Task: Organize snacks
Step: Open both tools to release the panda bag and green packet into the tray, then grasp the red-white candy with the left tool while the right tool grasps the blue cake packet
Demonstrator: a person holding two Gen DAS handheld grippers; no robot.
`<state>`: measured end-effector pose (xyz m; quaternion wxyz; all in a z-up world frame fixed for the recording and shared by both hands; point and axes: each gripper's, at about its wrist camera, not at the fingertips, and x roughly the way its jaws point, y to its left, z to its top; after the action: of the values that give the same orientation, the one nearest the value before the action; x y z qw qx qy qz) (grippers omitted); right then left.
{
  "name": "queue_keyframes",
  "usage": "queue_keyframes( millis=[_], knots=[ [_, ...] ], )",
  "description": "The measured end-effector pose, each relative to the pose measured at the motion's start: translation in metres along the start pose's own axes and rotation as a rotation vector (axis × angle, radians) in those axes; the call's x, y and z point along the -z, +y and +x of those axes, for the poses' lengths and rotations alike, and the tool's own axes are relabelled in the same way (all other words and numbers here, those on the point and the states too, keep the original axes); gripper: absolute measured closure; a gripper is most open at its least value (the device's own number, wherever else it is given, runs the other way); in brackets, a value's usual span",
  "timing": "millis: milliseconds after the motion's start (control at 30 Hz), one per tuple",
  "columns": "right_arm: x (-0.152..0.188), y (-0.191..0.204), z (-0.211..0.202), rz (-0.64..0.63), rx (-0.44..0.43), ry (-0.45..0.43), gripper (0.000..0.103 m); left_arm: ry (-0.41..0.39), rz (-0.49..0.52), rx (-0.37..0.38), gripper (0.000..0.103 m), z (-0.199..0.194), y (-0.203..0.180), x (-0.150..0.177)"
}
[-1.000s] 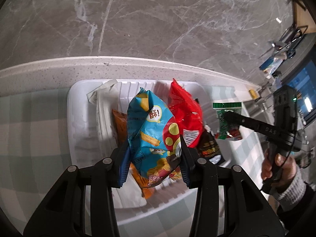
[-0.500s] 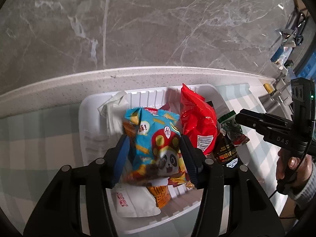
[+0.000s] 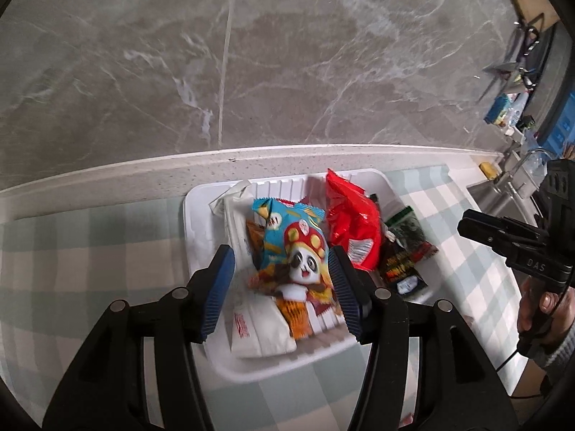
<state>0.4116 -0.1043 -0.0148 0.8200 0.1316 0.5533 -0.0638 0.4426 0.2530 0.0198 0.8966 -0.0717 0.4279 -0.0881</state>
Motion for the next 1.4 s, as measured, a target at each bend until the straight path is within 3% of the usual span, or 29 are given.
queue_keyframes(
  millis=[167, 367, 667, 800, 1200, 1400],
  knots=[
    [0.023, 0.008, -0.035, -0.005, -0.025, -0.001, 0.052, -0.009, 0.054, 0.024, 0.050, -0.031, -0.013, 0.022],
    [0.072, 0.031, -0.073, -0.031, -0.072, 0.044, 0.045, 0.056, 0.146, 0.080, 0.050, -0.047, -0.039, 0.072],
    [0.187, 0.087, -0.093, -0.117, -0.137, 0.256, 0.043, 0.169, 0.240, 0.147, 0.049, -0.057, -0.077, 0.150],
    [0.218, 0.099, -0.089, -0.146, -0.112, 0.290, 0.043, 0.195, 0.245, 0.160, 0.049, -0.061, -0.085, 0.171],
    [0.234, 0.082, -0.092, -0.085, 0.007, 0.268, 0.043, 0.231, 0.299, 0.189, 0.049, -0.061, -0.091, 0.181],
    [0.236, 0.090, -0.088, -0.104, 0.011, 0.277, 0.043, 0.271, 0.354, 0.197, 0.049, -0.051, -0.095, 0.191]
  ],
)
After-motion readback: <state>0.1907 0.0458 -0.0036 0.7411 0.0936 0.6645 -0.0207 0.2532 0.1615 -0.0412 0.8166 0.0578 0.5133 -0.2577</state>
